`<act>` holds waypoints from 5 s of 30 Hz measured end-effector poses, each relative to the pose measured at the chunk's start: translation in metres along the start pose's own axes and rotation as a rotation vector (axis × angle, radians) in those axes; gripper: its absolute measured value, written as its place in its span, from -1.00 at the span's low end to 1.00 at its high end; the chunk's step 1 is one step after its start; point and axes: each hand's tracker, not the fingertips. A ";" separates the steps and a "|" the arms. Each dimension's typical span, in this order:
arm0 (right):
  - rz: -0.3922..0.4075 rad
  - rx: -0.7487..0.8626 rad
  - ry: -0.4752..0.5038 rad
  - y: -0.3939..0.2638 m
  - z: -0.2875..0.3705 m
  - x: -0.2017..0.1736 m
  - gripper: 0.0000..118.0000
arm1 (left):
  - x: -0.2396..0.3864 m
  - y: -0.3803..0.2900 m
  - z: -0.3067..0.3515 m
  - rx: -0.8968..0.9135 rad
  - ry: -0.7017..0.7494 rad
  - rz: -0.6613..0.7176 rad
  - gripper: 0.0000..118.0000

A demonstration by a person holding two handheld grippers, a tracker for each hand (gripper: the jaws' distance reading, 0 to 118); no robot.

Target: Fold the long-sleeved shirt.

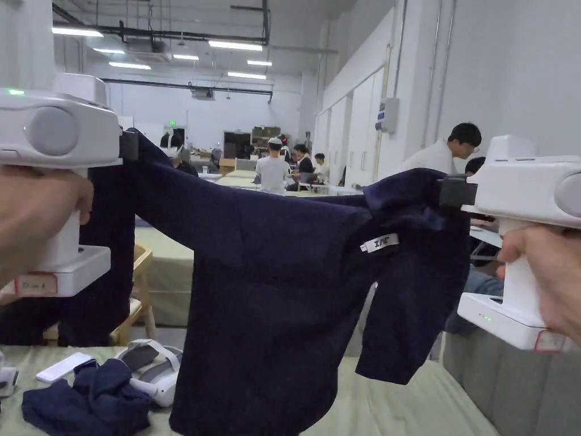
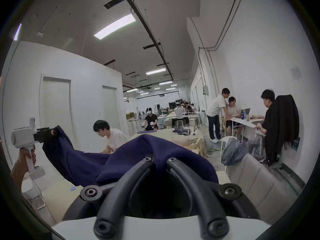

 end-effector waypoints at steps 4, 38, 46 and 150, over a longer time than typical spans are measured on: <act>0.036 0.013 -0.036 0.028 -0.035 -0.002 -0.91 | 0.000 0.021 -0.030 0.007 0.044 -0.017 -0.88; 0.076 -0.268 -0.181 -0.243 -0.151 0.055 -0.91 | 0.019 -0.272 -0.140 -0.383 0.052 -0.170 -0.88; 0.020 -0.462 -0.162 -0.376 -0.016 0.047 -0.91 | 0.000 -0.401 0.006 -0.562 -0.031 -0.075 -0.88; 0.065 -0.685 0.088 -0.517 -0.331 -0.106 -0.87 | 0.006 -0.618 0.158 -0.840 0.015 0.429 -0.94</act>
